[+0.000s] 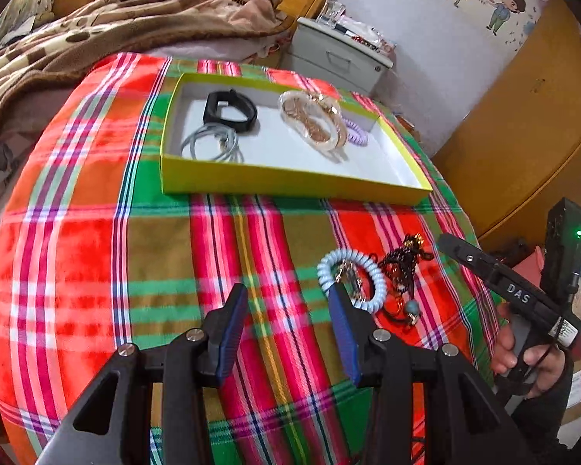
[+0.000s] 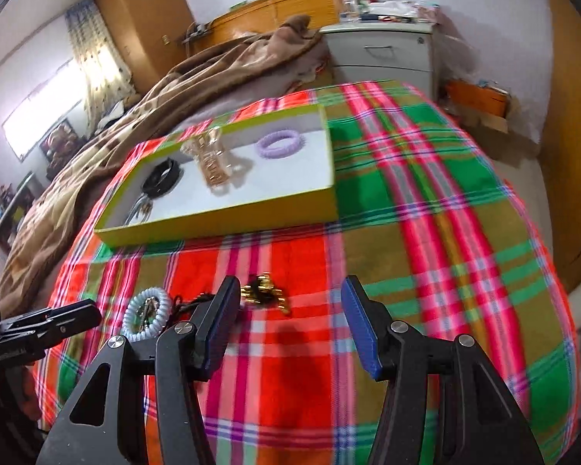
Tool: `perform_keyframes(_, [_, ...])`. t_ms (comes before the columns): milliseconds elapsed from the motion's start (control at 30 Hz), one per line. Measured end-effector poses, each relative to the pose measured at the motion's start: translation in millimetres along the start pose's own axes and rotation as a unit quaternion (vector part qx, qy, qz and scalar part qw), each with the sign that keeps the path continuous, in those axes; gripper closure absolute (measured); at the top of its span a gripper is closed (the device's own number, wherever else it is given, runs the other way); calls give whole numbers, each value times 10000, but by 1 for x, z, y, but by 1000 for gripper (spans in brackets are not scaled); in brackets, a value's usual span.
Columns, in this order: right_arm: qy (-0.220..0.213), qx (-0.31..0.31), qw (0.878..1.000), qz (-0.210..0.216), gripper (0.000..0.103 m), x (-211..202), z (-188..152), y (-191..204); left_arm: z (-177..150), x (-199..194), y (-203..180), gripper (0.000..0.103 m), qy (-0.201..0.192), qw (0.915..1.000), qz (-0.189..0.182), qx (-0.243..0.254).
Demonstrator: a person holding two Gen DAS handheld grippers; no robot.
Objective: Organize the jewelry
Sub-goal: 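Grasp the light blue coil hair tie with the left tool while the right tool grasps the gold-flower hair tie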
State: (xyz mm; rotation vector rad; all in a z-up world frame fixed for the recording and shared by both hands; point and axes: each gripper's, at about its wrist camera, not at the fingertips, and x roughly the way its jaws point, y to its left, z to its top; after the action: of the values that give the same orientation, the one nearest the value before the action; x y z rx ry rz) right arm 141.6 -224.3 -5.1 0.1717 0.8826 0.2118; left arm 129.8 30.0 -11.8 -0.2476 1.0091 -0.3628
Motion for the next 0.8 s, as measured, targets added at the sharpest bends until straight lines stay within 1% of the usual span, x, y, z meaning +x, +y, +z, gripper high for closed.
perform_keyframes(100, [74, -137, 9999, -49, 50, 10, 1, 8, -4, 2, 2, 58, 78, 9999, 60, -24])
perform_keyframes(133, [92, -205, 9997, -73, 54, 13, 1, 11, -4, 2, 2, 58, 90, 9999, 89, -32])
perform_keyframes(233, [122, -438, 9987, -239, 60, 17, -1, 19, -5, 0, 4, 58, 83, 9999, 145, -15])
perform_keyframes(300, [164, -470, 9984, -280, 63, 20, -1, 19, -5, -1, 5, 58, 84, 9998, 175, -24])
perform_keyframes(333, [212, -481, 9981, -332, 64, 22, 0, 19, -5, -1, 5, 58, 81, 9998, 173, -33])
perform_keyframes(433, [271, -602, 9972, -359, 71, 23, -3, 23, -5, 1, 4, 58, 121, 9998, 155, -26])
perform_keyframes(533, [278, -794, 9952, -504, 76, 21, -7, 27, -4, 3, 1, 58, 178, 9998, 124, -13])
perform_keyframes(800, [174, -650, 9966, -475, 78, 15, -7, 19, 1, 6, -5, 58, 220, 9998, 31, -8])
